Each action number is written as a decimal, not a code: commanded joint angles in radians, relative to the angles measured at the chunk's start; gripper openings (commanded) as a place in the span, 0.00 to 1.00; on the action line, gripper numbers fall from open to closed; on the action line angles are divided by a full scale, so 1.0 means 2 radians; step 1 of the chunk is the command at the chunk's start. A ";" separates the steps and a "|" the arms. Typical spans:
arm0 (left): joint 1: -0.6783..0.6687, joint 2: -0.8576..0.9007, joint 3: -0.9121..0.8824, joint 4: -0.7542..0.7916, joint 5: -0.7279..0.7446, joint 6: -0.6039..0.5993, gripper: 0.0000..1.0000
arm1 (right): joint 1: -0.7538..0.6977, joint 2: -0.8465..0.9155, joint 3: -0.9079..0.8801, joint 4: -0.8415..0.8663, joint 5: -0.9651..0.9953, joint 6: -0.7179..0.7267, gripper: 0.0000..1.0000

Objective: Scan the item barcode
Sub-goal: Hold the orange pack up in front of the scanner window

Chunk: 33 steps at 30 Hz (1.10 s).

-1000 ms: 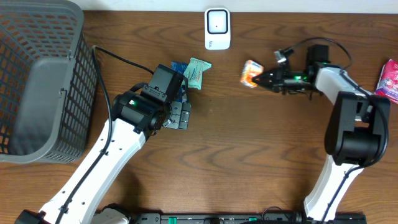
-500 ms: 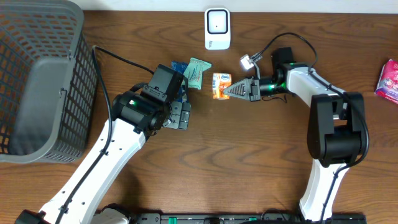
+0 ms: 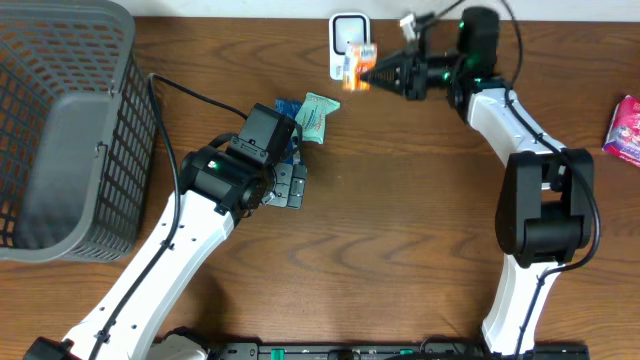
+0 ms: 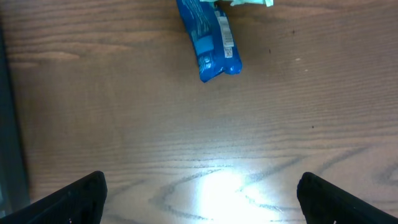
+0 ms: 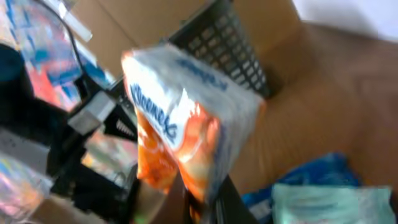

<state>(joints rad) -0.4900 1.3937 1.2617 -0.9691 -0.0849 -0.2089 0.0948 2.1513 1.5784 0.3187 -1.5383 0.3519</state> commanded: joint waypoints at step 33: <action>0.001 0.002 0.000 -0.001 -0.002 0.001 0.98 | 0.041 0.002 0.062 -0.197 0.491 0.125 0.01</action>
<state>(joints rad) -0.4900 1.3937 1.2617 -0.9688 -0.0849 -0.2089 0.1425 2.1525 1.6276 0.1459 -0.8742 0.8799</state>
